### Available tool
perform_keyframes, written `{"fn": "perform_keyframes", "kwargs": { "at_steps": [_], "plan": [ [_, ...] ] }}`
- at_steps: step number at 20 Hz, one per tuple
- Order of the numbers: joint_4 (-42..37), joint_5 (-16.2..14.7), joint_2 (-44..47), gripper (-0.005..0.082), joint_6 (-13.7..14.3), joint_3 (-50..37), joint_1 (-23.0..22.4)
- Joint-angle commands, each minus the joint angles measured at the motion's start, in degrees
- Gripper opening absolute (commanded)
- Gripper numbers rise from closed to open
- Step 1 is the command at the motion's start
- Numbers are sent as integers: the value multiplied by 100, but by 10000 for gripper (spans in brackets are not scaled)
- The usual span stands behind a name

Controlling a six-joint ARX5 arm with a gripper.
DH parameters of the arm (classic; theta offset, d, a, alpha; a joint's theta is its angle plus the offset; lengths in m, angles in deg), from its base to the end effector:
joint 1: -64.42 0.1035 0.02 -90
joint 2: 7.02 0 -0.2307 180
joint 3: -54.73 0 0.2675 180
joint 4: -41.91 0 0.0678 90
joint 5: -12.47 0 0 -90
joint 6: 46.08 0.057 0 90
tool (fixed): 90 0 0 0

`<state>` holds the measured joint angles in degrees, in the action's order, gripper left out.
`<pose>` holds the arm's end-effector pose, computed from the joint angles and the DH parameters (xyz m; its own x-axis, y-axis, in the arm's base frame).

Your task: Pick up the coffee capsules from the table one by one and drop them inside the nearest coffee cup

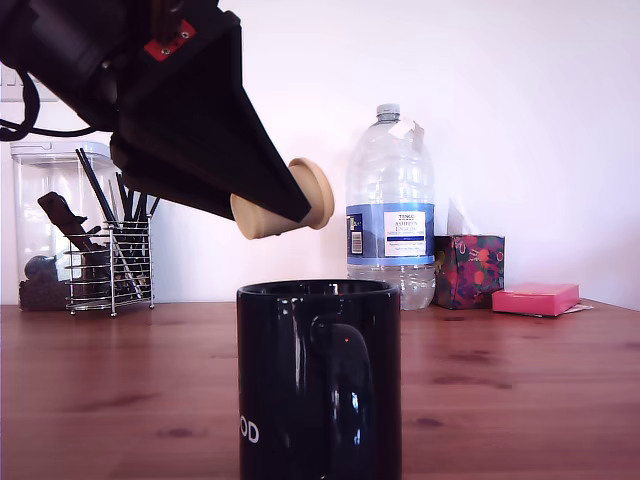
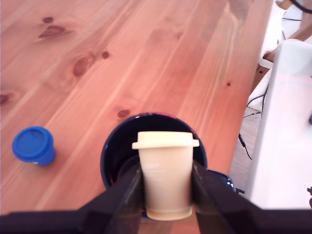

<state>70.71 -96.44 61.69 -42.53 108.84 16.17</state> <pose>0.1750 -0.2238 0.1674 0.2159 -0.7286 -0.6500 0.8893 0.4217 -0.1773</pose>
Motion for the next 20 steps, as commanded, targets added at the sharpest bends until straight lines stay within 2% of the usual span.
{"fn": "perform_keyframes", "kwargs": {
  "at_steps": [1, 4, 6, 14, 15, 16, 17, 18, 19, 20],
  "plan": [
    [-37, 131, 28, 162, -9, -17, -13],
    [-37, 319, 28, 355, -9, -17, -13],
    [-44, 361, 28, 417, -9, -17, -13],
    [-44, 354, 26, 426, -9, -17, -13],
    [-44, 354, 17, 415, -11, -17, -13],
    [-46, 354, 15, 361, -11, -15, -13],
    [-42, 354, -9, 256, -11, -15, -13],
    [-52, 354, -20, 89, -11, -15, -13],
    [-42, 363, -55, -31, -9, -15, -13],
    [-46, 389, -68, -20, -9, -15, -13]
  ]
}}
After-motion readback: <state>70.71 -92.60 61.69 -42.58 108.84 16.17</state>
